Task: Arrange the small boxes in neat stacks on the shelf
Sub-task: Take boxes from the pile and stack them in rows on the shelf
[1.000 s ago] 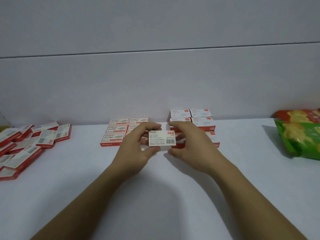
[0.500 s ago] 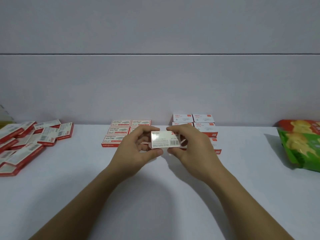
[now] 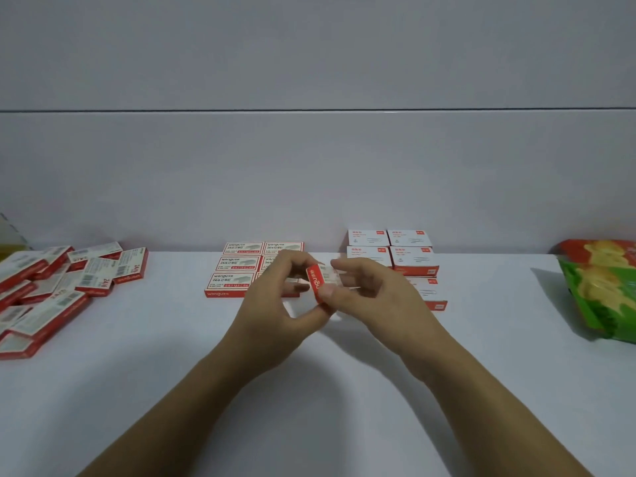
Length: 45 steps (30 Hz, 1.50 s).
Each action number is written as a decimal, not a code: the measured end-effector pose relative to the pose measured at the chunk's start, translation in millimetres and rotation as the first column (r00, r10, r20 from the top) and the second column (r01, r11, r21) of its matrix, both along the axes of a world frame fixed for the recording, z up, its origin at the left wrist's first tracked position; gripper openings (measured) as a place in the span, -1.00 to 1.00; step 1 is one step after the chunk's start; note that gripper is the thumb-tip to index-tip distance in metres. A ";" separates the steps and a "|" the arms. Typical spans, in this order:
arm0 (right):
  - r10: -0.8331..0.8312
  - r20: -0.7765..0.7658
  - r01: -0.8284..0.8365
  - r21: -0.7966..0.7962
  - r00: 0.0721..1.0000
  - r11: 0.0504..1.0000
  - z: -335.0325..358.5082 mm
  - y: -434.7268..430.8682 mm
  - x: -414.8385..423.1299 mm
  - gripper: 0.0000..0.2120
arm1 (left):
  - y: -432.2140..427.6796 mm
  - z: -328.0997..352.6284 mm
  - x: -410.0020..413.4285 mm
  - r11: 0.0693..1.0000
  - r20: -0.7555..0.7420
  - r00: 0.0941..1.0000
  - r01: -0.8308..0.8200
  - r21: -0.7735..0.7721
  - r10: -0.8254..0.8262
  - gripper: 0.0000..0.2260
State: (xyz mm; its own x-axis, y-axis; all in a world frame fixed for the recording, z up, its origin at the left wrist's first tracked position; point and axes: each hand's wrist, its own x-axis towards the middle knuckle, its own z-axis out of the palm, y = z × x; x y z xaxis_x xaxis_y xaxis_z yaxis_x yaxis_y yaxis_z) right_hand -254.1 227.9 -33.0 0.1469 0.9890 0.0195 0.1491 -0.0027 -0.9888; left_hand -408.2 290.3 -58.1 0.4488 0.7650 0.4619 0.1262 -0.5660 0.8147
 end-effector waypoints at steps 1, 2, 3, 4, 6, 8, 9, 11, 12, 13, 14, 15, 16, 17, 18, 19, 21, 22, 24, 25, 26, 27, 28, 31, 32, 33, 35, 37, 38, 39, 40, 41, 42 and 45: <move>-0.004 -0.036 0.003 -0.024 0.999 1.000 -0.4 0.6 -1.7 -0.73 | -0.1 0.2 0.6 0.999 -0.022 1.000 -0.007 0.036 0.008 -0.69; -0.001 -0.094 -0.004 -0.054 0.996 0.999 -1.4 1.5 -2.1 -0.71 | 0.2 0.1 0.8 0.997 -0.044 0.999 -0.015 0.075 0.019 -0.69; 0.010 -0.161 -0.023 -0.075 0.987 0.997 -0.5 1.4 -2.8 -0.72 | 0.8 -0.8 0.8 0.992 -0.067 0.997 -0.025 0.120 0.033 -0.68; 0.028 -0.228 -0.047 -0.080 0.973 0.996 0.3 1.3 -3.1 -0.74 | 1.6 -1.8 0.5 0.985 -0.091 0.995 -0.034 0.168 0.050 -0.68; 0.062 -0.409 -0.100 -0.072 0.910 0.992 1.1 1.8 -3.9 -0.77 | 3.1 -2.0 -0.8 0.977 -0.142 0.987 -0.049 0.209 0.080 -0.66; 0.079 -0.597 -0.160 -0.084 0.798 0.983 1.7 2.9 -4.8 -0.68 | 2.7 1.0 -1.6 0.984 -0.193 0.976 -0.072 0.162 0.103 -0.64; 0.080 -0.649 -0.180 -0.089 0.757 0.980 1.7 3.9 -4.4 -0.64 | 2.5 2.5 -2.1 0.989 -0.197 0.975 -0.076 0.126 0.100 -0.65; 0.052 -0.662 -0.159 -0.103 0.748 0.982 2.3 5.4 -2.6 -0.61 | 1.6 5.0 -3.5 0.993 -0.167 0.981 -0.085 0.084 0.099 -0.66; 0.023 -0.641 -0.121 -0.110 0.767 0.987 2.1 6.0 -1.0 -0.62 | 1.1 6.3 -4.3 0.993 -0.150 0.983 -0.095 0.074 0.105 -0.66; -0.008 -0.617 -0.077 -0.112 0.787 0.991 1.9 6.6 0.6 -0.64 | 0.6 7.6 -4.8 0.993 -0.136 0.985 -0.102 0.056 0.108 -0.65; -0.032 -0.583 -0.036 -0.103 0.812 0.994 1.7 6.7 2.1 -0.67 | 0.3 8.3 -5.0 0.994 -0.121 0.987 -0.103 0.026 0.105 -0.64; -0.051 -0.534 0.004 -0.088 0.844 0.996 2.1 6.3 3.0 -0.72 | 0.1 8.4 -5.0 0.995 -0.107 0.990 -0.096 -0.010 0.095 -0.64; -0.072 -0.468 0.043 -0.073 0.881 0.996 2.0 5.8 4.2 -0.77 | 0.1 8.1 -5.0 0.995 -0.098 0.992 -0.085 -0.049 0.080 -0.64; -0.095 -0.401 0.076 -0.064 0.911 0.995 1.7 5.0 5.3 -0.82 | -0.1 8.0 -4.8 0.994 -0.090 0.994 -0.071 -0.084 0.064 -0.63; -0.114 -0.351 0.099 -0.060 0.929 0.993 0.9 4.6 6.4 -0.84 | -0.2 8.0 -4.7 0.992 -0.080 0.996 -0.059 -0.115 0.050 -0.62; -0.126 -0.322 0.113 -0.058 0.938 0.992 0.0 4.2 7.5 -0.84 | 0.1 7.5 -4.8 0.988 -0.061 0.997 -0.044 -0.148 0.036 -0.60; -0.127 -0.297 0.118 -0.048 0.946 0.992 -0.5 4.3 8.4 -0.86 | 0.9 6.4 -4.3 0.977 0.016 1.000 0.004 -0.214 0.000 -0.55; -0.119 -0.289 0.111 -0.043 0.950 0.993 -0.4 4.5 8.7 -0.88 | 1.2 5.8 -4.0 0.970 0.065 0.998 0.034 -0.242 -0.019 -0.52; -0.085 -0.274 0.076 -0.042 0.958 0.996 0.3 4.5 9.2 -0.90 | 2.0 4.9 -3.1 0.959 0.135 0.990 0.073 -0.273 -0.037 -0.52; -0.055 -0.264 0.045 -0.044 0.963 0.998 0.6 4.2 9.5 -0.86 | 2.8 4.9 -2.8 0.957 0.154 0.987 0.079 -0.279 -0.037 -0.55; -0.014 -0.253 0.002 -0.047 0.967 0.999 0.5 3.6 9.8 -0.79 | 3.1 5.2 -2.5 0.956 0.167 0.985 0.083 -0.283 -0.036 -0.58; 0.034 -0.241 -0.047 -0.051 0.970 0.998 0.7 2.8 9.7 -0.70 | 3.3 5.1 -2.4 0.953 0.179 0.983 0.087 -0.290 -0.035 -0.64; 0.080 -0.228 -0.094 -0.052 0.970 0.994 0.3 2.1 9.0 -0.61 | 3.2 5.3 -2.3 0.950 0.190 0.981 0.094 -0.297 -0.037 -0.70; 0.120 -0.234 -0.126 -0.013 0.965 0.992 -0.4 1.2 4.4 -0.51 | 0.4 7.1 -2.0 0.950 0.189 0.980 0.116 -0.290 -0.062 -0.87; 0.095 -0.246 -0.095 0.011 0.965 0.995 -0.6 1.8 3.4 -0.53 | -0.9 7.6 -1.9 0.946 0.177 0.981 0.130 -0.295 -0.080 -0.83; 0.060 -0.263 -0.054 0.027 0.963 0.998 -1.0 2.6 2.9 -0.55 | -1.7 7.5 -1.5 0.939 0.161 0.981 0.158 -0.305 -0.112 -0.76; -0.018 -0.303 0.029 0.030 0.953 0.999 -2.6 4.7 4.1 -0.59 | -1.9 4.0 -0.3 0.929 0.117 0.980 0.190 -0.316 -0.160 -0.58; -0.068 -0.319 0.076 0.013 0.945 0.997 -2.9 6.2 4.6 -0.64 | -1.0 0.1 1.4 0.947 0.100 0.988 0.144 -0.286 -0.120 -0.54; -0.079 -0.319 0.084 0.003 0.944 0.996 -2.6 6.5 4.7 -0.67 | 0.0 -0.5 2.0 0.958 0.108 0.991 0.106 -0.266 -0.080 -0.57; -0.082 -0.320 0.086 -0.002 0.944 0.996 -1.6 6.4 4.7 -0.69 | 1.3 -0.3 2.2 0.962 0.124 0.991 0.079 -0.260 -0.047 -0.60; -0.083 -0.321 0.087 -0.001 0.943 0.996 -0.8 6.2 5.0 -0.70 | 2.9 0.3 1.7 0.961 0.147 0.989 0.065 -0.268 -0.026 -0.62; -0.082 -0.317 0.088 0.007 0.945 0.996 -0.3 5.7 5.3 -0.70 | 4.0 1.3 0.9 0.958 0.170 0.985 0.063 -0.279 -0.015 -0.63; -0.081 -0.305 0.091 0.019 0.949 0.996 -0.5 5.4 6.1 -0.71 | 4.9 2.1 -0.3 0.958 0.179 0.984 0.059 -0.280 -0.008 -0.64; -0.076 -0.250 0.093 0.057 0.965 0.994 -2.5 4.7 6.2 -0.72 | 6.2 1.5 -2.6 0.967 0.132 0.991 0.022 -0.252 0.012 -0.62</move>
